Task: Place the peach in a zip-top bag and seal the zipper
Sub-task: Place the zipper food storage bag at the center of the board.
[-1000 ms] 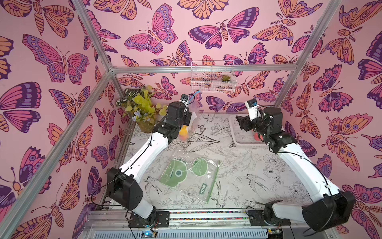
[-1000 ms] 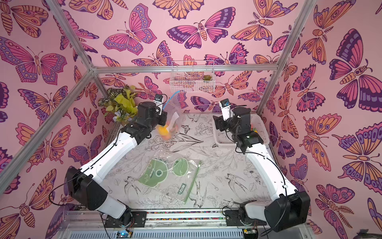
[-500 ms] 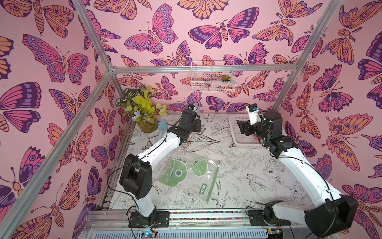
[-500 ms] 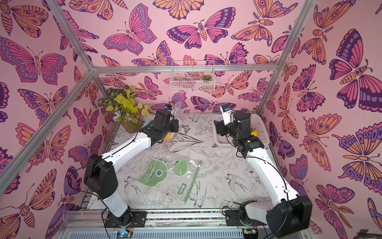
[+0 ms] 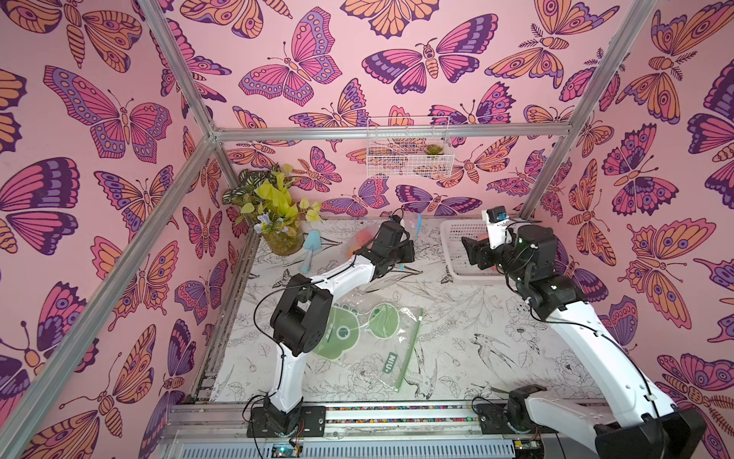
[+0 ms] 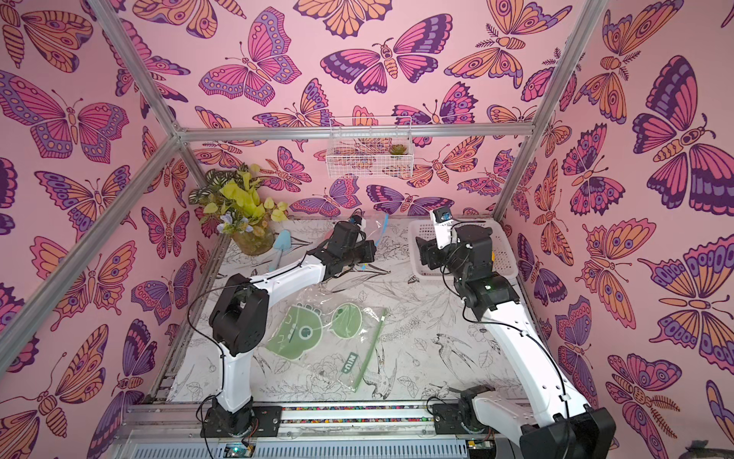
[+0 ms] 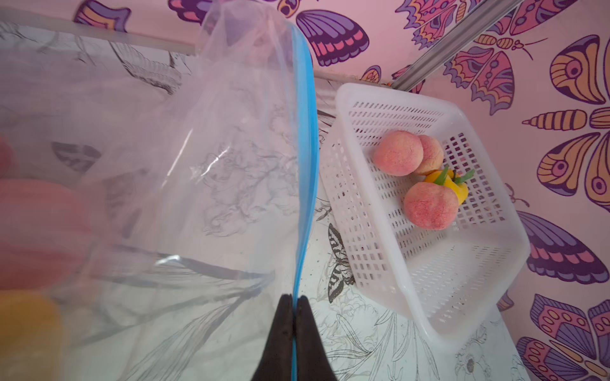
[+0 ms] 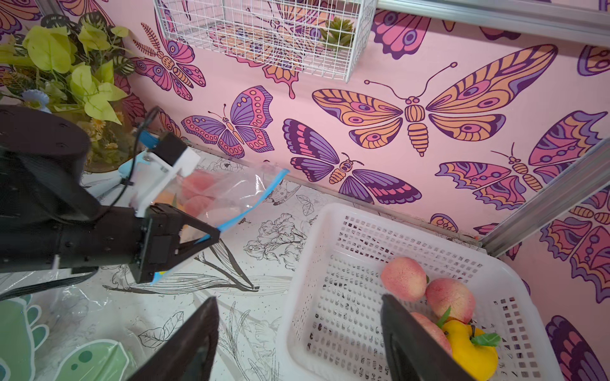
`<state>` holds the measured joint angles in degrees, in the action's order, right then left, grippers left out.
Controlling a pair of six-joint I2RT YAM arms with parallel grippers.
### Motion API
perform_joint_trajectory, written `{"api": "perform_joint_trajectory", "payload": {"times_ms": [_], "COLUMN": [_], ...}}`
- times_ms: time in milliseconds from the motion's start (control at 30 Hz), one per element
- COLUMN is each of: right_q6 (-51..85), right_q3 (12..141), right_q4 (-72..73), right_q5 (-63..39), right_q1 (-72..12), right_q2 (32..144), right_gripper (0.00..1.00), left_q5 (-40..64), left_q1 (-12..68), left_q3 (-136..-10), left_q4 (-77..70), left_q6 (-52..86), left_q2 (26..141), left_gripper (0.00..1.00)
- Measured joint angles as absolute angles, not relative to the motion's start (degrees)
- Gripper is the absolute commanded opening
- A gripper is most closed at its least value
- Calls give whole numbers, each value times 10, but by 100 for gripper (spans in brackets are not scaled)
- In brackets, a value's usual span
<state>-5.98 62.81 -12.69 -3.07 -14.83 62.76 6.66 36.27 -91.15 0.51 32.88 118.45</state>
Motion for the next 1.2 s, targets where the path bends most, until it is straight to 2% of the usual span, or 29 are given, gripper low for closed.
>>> {"api": "perform_joint_trajectory", "payload": {"times_ms": [533, 933, 967, 1200], "right_q6": [-29, -3, -2, 0], "right_q3": [587, 553, 552, 545], "right_q4": [-143, -144, -144, -144], "right_q5": [-26, -11, -11, -9], "right_q1": [-148, -148, -148, -148], "right_q2": [584, 569, 569, 568], "right_gripper": [77, 77, 77, 77], "left_q5": [57, 57, 60, 88], "left_q1": [342, 333, 333, 324], "left_q3": [-1084, -1153, -1157, -1172], "left_q4": [-6, -2, -2, -2], "left_q6": [321, 309, 309, 303], "left_q2": [1367, 1424, 1426, 1428], "left_gripper": [0, 0, 4, 55]}}
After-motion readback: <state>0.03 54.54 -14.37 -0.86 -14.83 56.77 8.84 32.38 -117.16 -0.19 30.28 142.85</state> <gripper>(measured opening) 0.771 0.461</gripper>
